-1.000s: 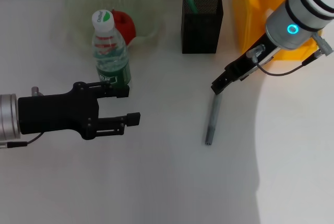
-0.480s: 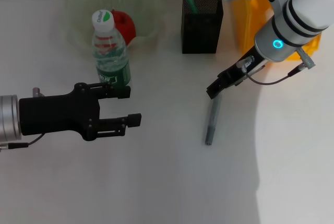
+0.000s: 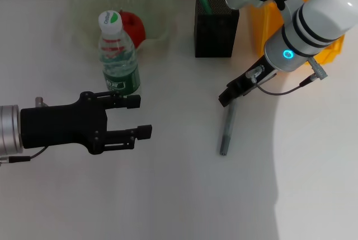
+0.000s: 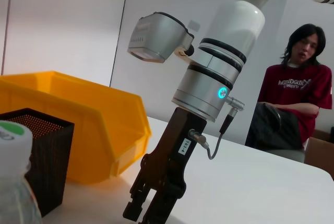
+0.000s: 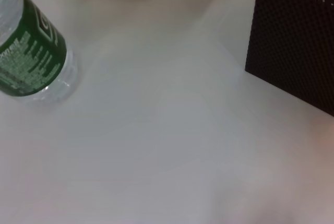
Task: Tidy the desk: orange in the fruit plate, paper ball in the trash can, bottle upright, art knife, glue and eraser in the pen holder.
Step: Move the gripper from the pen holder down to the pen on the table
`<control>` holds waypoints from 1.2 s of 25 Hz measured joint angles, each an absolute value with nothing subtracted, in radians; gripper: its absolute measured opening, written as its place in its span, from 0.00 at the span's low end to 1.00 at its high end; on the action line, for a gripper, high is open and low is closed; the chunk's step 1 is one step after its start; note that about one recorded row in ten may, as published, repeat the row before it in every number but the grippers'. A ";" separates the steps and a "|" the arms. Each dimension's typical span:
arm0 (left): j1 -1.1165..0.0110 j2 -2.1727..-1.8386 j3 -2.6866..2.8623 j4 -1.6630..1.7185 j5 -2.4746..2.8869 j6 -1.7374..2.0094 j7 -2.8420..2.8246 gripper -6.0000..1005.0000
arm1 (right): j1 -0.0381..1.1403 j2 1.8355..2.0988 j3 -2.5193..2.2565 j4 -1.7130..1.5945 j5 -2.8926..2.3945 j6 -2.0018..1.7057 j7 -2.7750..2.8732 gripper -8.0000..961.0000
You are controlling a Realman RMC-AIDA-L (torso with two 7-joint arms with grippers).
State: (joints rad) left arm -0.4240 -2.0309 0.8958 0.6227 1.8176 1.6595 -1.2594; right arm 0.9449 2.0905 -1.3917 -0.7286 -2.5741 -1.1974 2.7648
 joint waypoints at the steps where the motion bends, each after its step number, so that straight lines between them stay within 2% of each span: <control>1: -0.424 -2.031 0.896 0.623 1.818 1.660 -1.259 0.72 | 0.945 2.091 -1.392 -0.729 -2.574 -1.197 2.765 0.79; 2: -0.423 -2.031 0.896 0.623 1.818 1.661 -1.259 0.72 | 0.944 2.091 -1.392 -0.728 -2.574 -1.196 2.765 0.79; 4: -0.422 -2.031 0.896 0.623 1.818 1.663 -1.259 0.72 | 0.944 2.092 -1.393 -0.727 -2.573 -1.193 2.765 0.58; 10: -0.420 -2.031 0.896 0.623 1.818 1.668 -1.258 0.72 | 0.945 2.092 -1.415 -0.714 -2.540 -1.183 2.767 0.37; 15: -0.418 -2.031 0.896 0.623 1.818 1.672 -1.258 0.72 | 0.945 2.092 -1.416 -0.711 -2.539 -1.178 2.768 0.37; 26: -0.408 -2.031 0.896 0.623 1.818 1.680 -1.245 0.72 | 0.947 2.092 -1.454 -0.708 -2.497 -1.172 2.766 0.25; 30: -0.408 -2.031 0.892 0.623 1.818 1.685 -1.245 0.72 | 0.946 2.092 -1.456 -0.708 -2.498 -1.176 2.766 0.17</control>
